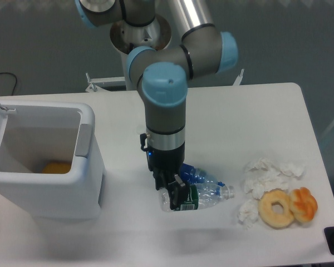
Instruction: Pick up the plastic bottle
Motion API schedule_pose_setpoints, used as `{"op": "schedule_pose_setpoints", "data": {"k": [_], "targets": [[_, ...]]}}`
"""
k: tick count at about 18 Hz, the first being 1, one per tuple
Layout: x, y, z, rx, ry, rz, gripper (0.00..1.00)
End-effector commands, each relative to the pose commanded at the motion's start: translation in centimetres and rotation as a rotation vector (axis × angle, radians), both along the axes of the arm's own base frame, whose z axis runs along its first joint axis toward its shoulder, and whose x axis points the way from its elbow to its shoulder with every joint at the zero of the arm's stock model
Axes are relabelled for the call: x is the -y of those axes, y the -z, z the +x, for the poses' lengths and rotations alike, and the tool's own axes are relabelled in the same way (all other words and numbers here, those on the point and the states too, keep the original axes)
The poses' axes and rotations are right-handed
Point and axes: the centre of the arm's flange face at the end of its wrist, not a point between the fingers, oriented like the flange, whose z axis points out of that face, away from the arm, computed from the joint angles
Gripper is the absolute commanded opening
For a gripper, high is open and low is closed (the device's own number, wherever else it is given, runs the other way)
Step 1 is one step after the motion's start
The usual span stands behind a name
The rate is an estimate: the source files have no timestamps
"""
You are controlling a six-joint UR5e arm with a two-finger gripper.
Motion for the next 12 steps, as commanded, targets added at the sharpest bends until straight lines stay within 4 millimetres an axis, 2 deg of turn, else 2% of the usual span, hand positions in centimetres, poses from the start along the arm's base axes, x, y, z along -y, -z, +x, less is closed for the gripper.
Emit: {"op": "schedule_pose_setpoints", "data": {"k": [2,12], "targets": [[0.36,-0.62,-0.17,0.001,-0.003,0.014,0.69],[0.94,-0.81,-0.93,0.022,-0.009,0.039,0.69]]}}
